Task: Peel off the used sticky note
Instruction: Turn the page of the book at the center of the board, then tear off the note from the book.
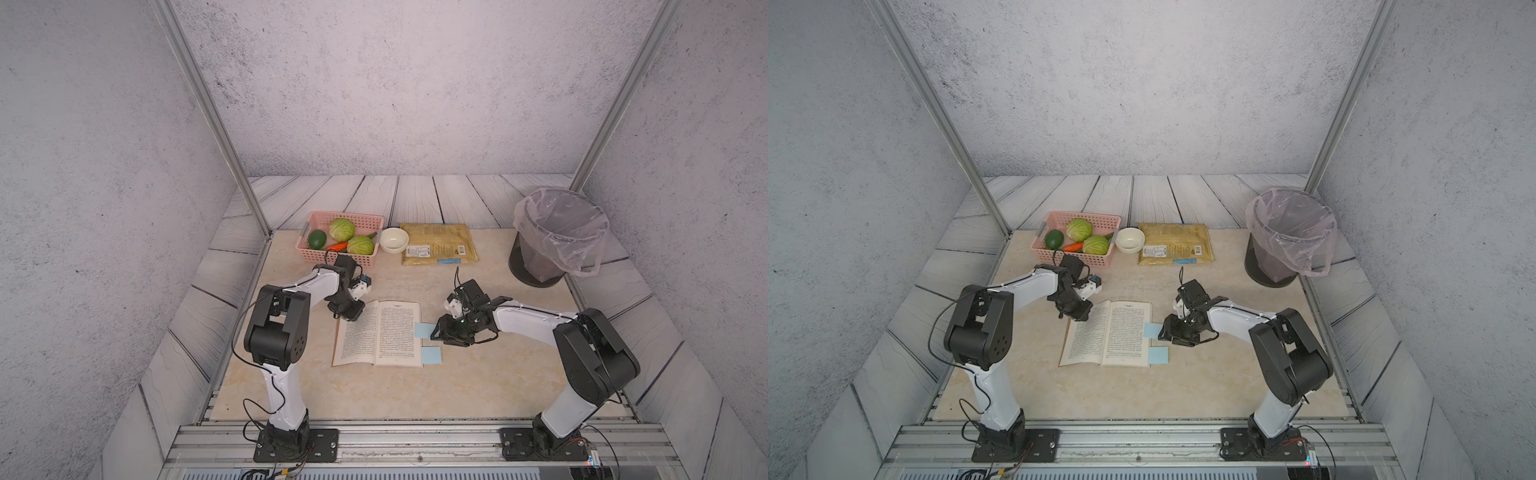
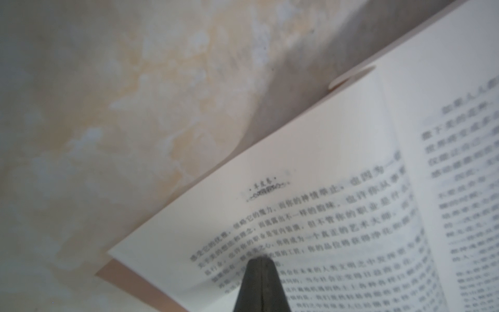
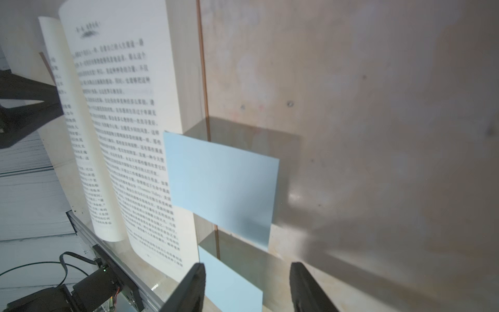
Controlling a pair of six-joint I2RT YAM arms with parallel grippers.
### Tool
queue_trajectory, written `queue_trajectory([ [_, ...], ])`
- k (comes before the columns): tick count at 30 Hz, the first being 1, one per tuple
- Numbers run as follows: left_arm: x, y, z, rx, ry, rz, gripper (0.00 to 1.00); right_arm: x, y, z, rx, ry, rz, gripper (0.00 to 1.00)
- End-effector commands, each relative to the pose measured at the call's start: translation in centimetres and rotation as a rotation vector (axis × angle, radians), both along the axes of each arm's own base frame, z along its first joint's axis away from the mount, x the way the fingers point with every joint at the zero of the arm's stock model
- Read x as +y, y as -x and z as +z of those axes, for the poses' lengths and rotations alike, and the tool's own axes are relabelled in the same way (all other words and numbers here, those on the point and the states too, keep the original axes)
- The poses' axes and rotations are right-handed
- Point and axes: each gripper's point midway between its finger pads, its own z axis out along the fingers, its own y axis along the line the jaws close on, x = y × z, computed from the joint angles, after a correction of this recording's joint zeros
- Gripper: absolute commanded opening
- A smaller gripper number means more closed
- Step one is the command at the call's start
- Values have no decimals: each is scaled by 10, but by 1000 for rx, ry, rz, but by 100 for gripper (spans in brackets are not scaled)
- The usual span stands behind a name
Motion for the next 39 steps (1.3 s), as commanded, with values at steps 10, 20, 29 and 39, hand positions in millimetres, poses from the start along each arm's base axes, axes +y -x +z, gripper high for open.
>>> queue_trajectory([
  [10, 9, 2, -14, 25, -52, 20, 0, 14, -19, -7, -10, -63, 17, 52],
  [20, 9, 1, -13, 22, -52, 23, 0, -1, -27, -3, -83, 39, -8, 2],
  [29, 10, 1, -14, 23, -50, 28, 0, -16, -31, -5, -123, 94, -84, 0],
  [39, 10, 1, -13, 25, -45, 31, 0, -22, -36, 56, -280, 49, -108, 0],
])
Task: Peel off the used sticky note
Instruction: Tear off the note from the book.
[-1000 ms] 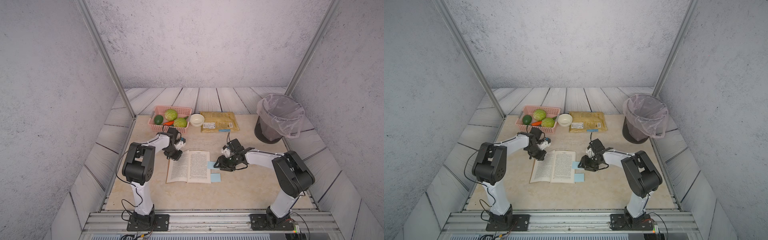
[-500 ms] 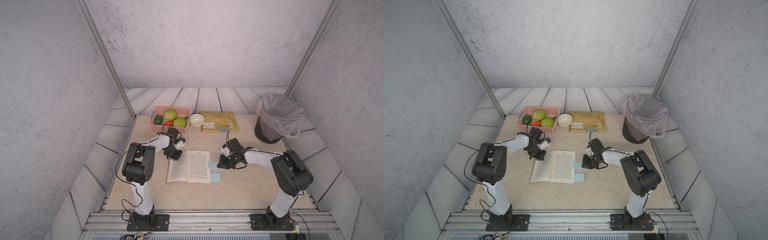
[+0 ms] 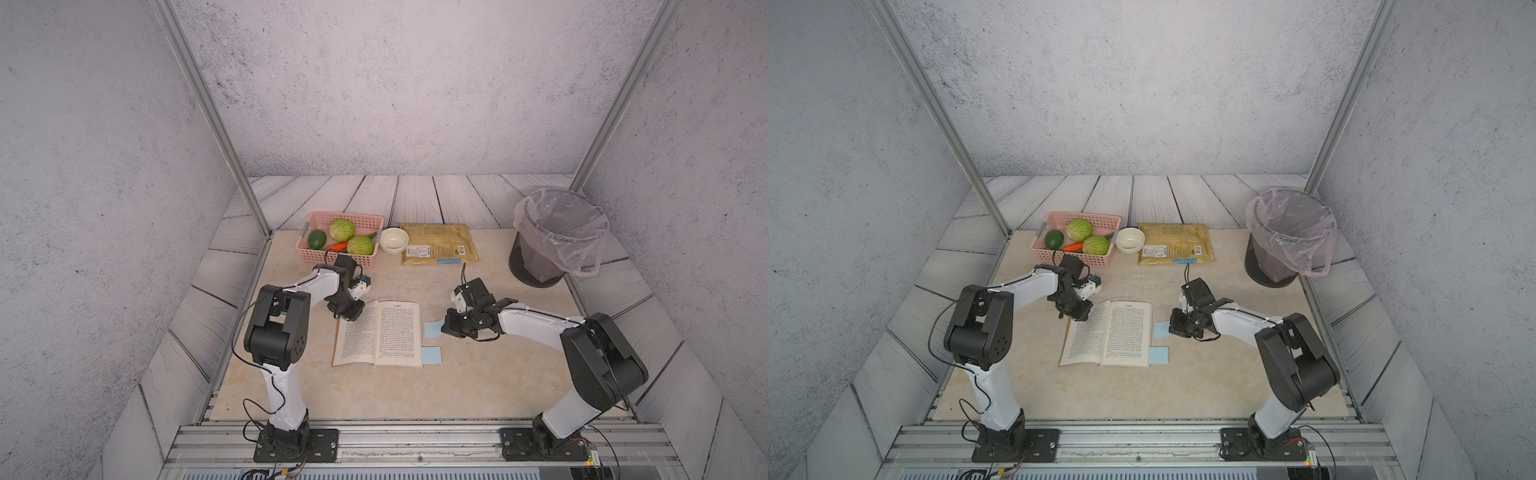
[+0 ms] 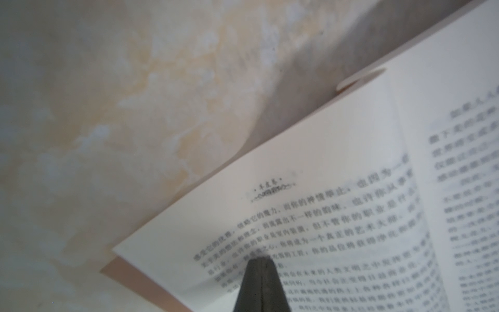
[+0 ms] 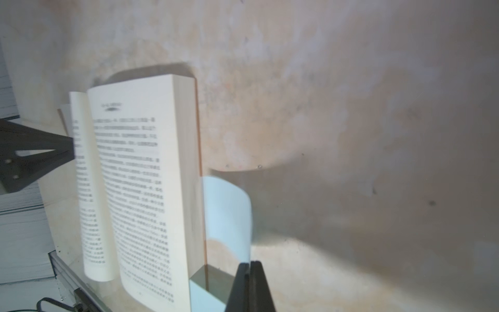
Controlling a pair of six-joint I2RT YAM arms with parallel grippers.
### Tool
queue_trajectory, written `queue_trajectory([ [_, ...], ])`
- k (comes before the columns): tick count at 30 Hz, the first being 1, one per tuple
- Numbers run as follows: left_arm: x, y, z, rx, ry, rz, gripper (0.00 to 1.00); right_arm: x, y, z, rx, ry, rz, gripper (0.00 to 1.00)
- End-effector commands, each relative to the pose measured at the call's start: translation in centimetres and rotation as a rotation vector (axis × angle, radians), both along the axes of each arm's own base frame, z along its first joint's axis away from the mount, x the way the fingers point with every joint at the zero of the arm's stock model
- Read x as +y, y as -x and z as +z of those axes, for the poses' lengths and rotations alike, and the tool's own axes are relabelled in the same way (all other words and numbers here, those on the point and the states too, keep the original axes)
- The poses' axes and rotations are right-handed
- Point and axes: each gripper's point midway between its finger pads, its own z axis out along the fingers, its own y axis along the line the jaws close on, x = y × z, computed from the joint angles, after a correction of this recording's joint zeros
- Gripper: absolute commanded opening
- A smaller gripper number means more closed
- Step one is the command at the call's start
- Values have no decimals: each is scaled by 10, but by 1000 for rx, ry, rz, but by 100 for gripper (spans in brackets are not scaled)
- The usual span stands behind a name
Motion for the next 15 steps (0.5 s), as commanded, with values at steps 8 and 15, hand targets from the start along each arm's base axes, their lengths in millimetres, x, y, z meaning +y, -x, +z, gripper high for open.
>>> queue_trajectory([
  [8, 9, 2, -13, 28, -38, 13, 0, -66, -32, 148, -273, 10, -179, 0],
  [15, 9, 2, -13, 28, -37, 14, 0, -153, -80, 253, -445, 57, -439, 0],
])
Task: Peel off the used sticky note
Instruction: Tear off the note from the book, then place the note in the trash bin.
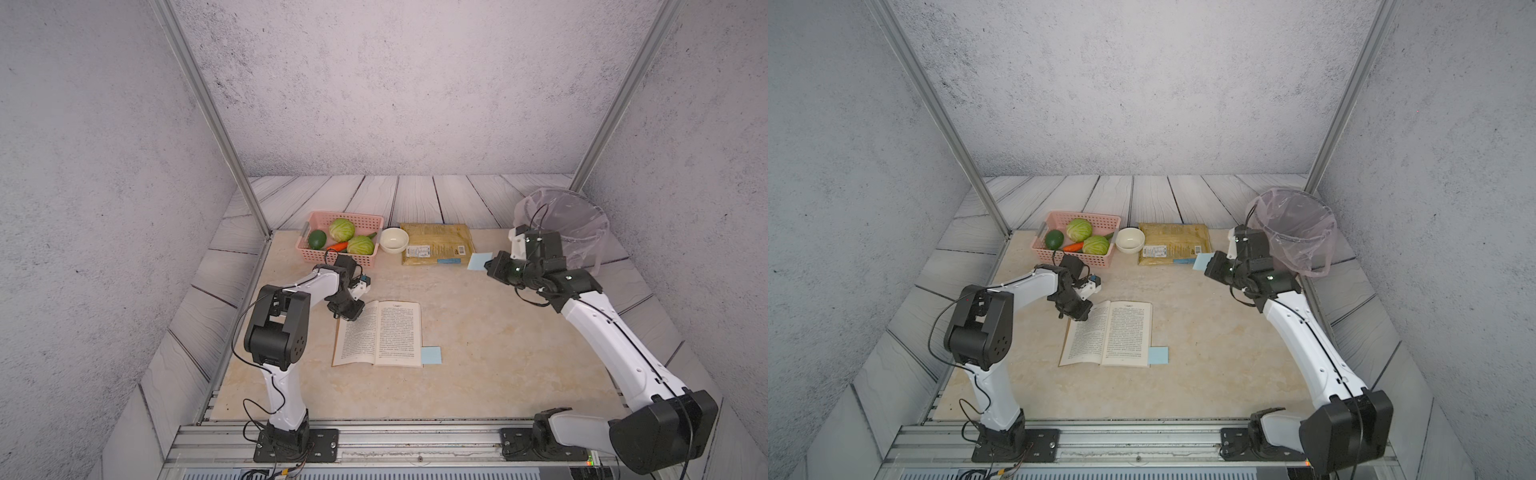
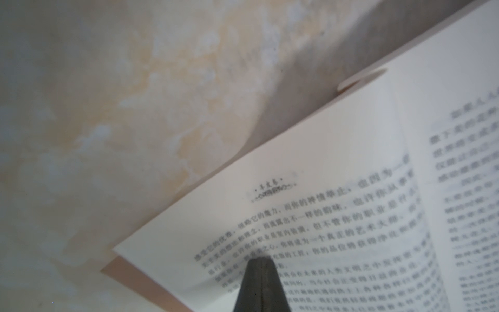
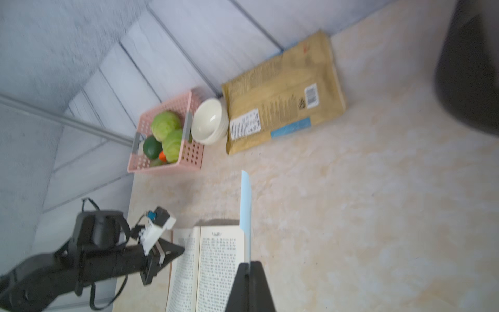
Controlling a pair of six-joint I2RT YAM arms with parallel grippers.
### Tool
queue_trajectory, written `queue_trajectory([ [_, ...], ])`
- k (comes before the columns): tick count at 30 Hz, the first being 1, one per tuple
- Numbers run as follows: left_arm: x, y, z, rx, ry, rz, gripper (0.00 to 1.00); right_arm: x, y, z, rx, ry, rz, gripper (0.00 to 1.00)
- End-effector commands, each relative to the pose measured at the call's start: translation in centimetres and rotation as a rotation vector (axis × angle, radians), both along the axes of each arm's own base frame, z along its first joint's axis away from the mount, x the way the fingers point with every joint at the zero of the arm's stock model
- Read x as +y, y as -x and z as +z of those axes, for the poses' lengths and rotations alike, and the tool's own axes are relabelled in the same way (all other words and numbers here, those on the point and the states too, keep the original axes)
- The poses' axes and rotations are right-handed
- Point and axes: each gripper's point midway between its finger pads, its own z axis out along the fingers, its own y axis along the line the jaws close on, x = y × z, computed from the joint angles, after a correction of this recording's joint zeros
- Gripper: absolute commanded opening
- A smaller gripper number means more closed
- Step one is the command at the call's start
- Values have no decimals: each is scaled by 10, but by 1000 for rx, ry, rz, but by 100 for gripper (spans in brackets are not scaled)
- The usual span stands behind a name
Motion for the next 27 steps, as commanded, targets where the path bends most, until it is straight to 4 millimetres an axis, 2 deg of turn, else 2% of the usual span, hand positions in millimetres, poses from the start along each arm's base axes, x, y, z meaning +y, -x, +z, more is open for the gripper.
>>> queue_trajectory([
  [1, 9, 2, -13, 28, -36, 13, 0, -48, -12, 36, -18, 56, -132, 0],
  [6, 9, 2, -13, 26, -37, 13, 0, -120, -55, 83, -94, 61, -323, 0],
  [8, 9, 1, -13, 25, -37, 13, 0, -150, -70, 91, -103, 70, -404, 0],
  [13, 9, 1, -13, 25, -37, 13, 0, -205, -115, 70, -19, 98, -503, 0],
  [17, 9, 1, -13, 25, -37, 14, 0, -227, -144, 33, 63, 126, -524, 0],
  [18, 9, 1, -13, 25, -37, 14, 0, -228, -149, 24, 82, 120, -511, 5],
  [20, 9, 1, -13, 26, -37, 14, 0, -228, -153, 15, 110, 113, -492, 23],
  [21, 9, 2, -13, 28, -38, 14, 0, -225, -152, 12, 124, 109, -474, 40],
  [23, 9, 1, -13, 25, -37, 14, 0, -218, -149, 19, 113, 95, -452, 67],
  [25, 9, 1, -13, 24, -36, 15, 0, -213, -142, 34, 83, 79, -438, 75],
  [27, 9, 1, -13, 24, -36, 15, 0, -206, -131, 57, 35, 71, -428, 80],
])
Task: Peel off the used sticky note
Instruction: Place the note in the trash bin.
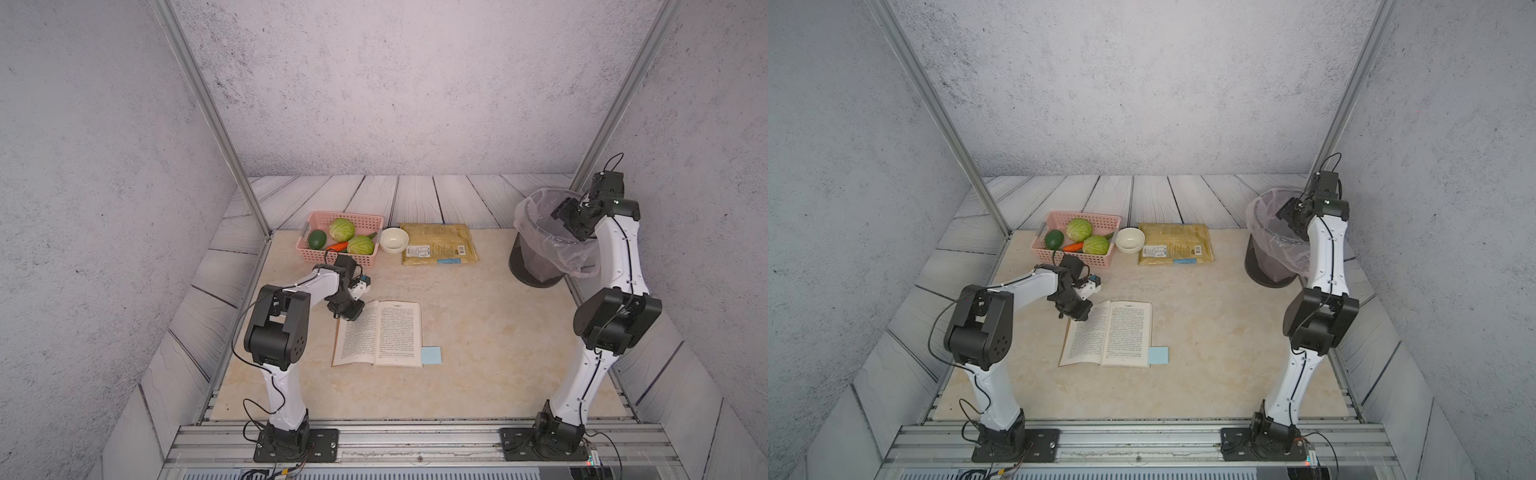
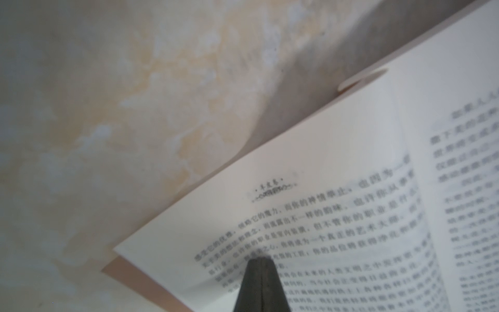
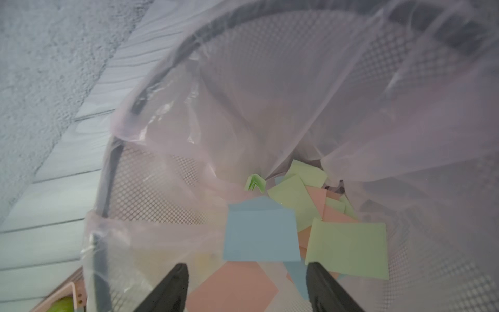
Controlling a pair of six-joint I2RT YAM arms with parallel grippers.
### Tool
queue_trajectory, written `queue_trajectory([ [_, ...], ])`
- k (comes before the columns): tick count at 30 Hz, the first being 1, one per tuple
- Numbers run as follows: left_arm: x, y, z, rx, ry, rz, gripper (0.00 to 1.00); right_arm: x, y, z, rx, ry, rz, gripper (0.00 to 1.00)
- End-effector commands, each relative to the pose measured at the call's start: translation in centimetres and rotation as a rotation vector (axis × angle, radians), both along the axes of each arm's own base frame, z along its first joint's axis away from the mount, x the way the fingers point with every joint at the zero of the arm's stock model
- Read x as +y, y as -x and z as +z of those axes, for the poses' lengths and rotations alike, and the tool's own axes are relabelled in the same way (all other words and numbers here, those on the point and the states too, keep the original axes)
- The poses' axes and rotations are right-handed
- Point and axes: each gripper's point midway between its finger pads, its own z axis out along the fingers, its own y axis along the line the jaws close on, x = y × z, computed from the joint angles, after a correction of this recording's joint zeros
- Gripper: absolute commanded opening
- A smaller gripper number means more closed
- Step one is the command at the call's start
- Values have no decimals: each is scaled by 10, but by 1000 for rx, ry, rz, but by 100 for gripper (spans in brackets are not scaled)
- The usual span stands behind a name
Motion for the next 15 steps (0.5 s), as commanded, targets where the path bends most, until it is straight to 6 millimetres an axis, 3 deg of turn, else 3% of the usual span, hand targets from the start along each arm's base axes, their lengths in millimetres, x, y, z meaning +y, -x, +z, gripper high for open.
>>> queue_trajectory([
  [1, 8, 1, -13, 24, -36, 13, 0, 20, 31, 73, -138, 13, 49, 81],
  [4, 8, 1, -13, 24, -34, 14, 0, 37, 52, 99, -189, 16, 94, 82],
  [7, 8, 1, -13, 24, -34, 14, 0, 69, 77, 111, -204, 21, 178, 82],
  [11, 8, 1, -13, 25, -33, 12, 0, 127, 115, 90, -178, 15, 333, 82],
  [15, 8, 1, -13, 25, -33, 13, 0, 198, 156, 36, -133, -67, 515, 80],
])
